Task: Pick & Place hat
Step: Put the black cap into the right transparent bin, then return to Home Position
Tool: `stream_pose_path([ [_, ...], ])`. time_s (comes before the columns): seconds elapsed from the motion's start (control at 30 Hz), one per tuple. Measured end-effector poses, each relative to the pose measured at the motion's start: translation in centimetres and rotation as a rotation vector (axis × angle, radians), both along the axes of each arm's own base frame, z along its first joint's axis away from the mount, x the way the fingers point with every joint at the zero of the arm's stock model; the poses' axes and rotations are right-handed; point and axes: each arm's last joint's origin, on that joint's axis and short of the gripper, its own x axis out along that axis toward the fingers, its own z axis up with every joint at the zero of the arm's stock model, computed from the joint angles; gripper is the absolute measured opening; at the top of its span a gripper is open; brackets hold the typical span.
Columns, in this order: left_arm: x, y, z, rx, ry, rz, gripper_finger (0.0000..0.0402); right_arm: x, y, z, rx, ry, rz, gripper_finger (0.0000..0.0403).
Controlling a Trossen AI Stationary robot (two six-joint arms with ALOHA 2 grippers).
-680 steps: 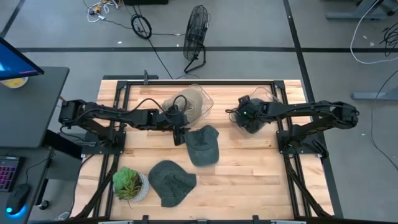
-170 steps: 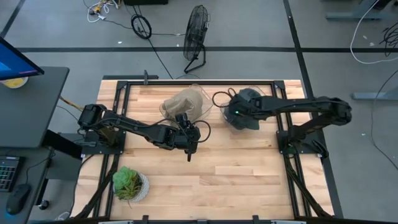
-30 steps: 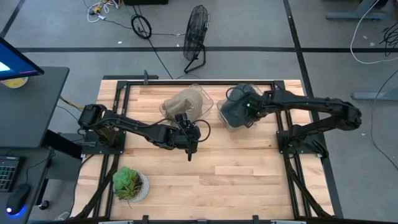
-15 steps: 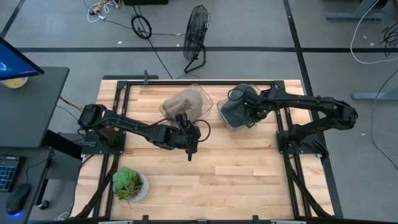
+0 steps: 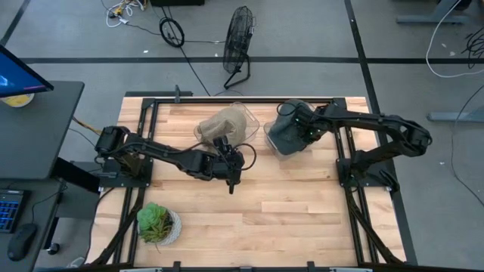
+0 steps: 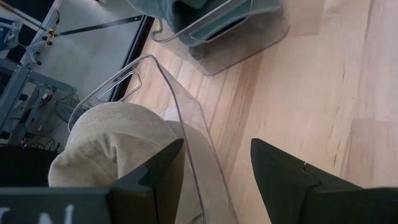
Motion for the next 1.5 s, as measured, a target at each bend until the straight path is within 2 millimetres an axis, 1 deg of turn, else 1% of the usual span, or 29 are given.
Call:
stream_pose_path([
  [0.17, 0.0, 0.2, 0.0, 0.0, 0.0, 0.006, 0.019, -0.3, -0.4, -1.5, 0.026, 0.037, -0.021, 0.0002],
  [0.3, 0.0, 0.2, 0.0, 0.0, 0.0, 0.005, 0.019, 0.0, -0.7, -2.7, 0.042, 0.053, -0.014, 0.0002],
  [0.47, 0.0, 0.2, 0.0, 0.0, 0.0, 0.006, 0.019, 0.7, -1.1, -3.2, 0.017, 0.011, 0.008, 0.0005],
  [0.53, 0.0, 0.2, 0.0, 0.0, 0.0, 0.006, 0.019, 0.9, -1.2, -3.0, 0.009, -0.004, 0.027, 0.0012],
  [0.6, 0.0, 0.2, 0.0, 0.0, 0.0, 0.005, 0.019, 0.8, -1.1, -2.4, 0.028, 0.026, 0.023, 0.002],
  [0.73, 0.0, 0.2, 0.0, 0.001, 0.002, 0.005, 0.019, 0.8, -1.0, -0.6, 0.062, 0.087, 0.048, 0.0041],
  [0.87, 0.0, 0.1, 0.0, 0.02, 0.02, -0.016, 0.019, 1.0, -1.0, 2.0, 0.08, 0.122, 0.079, 0.0062],
  [0.97, -0.1, 0.1, 0.5, 0.018, 0.004, -0.017, 0.019, 1.1, -0.8, 4.3, 0.091, 0.141, 0.092, 0.0076],
  [1.03, -0.6, 0.2, 1.3, 0.014, 0.004, -0.015, 0.019, 1.3, -0.6, 6.0, 0.083, 0.13, 0.092, 0.0083],
  [1.13, -1.5, 0.2, 3.6, -0.017, -0.072, 0.006, 0.019, 1.7, -0.2, 8.8, 0.017, 0.027, 0.137, 0.009],
  [1.27, -3.7, 0.6, 7.3, -0.068, -0.203, 0.028, 0.019, 1.6, 1.4, 12.5, -0.106, -0.163, 0.245, 0.0093],
  [1.37, -6.2, 1.2, 9.9, -0.114, -0.281, 0.049, 0.019, 0.5, 2.8, 14.5, -0.195, -0.302, 0.32, 0.0093],
  [1.47, -8.8, 1.9, 11.8, -0.192, -0.334, 0.045, 0.0185, -1.1, 4.2, 15.5, -0.263, -0.406, 0.382, 0.0093],
  [1.5, -9.6, 2.0, 12.0, -0.21, -0.346, 0.035, 0.0182, -1.6, 4.6, 15.6, -0.284, -0.444, 0.397, 0.0093],
])
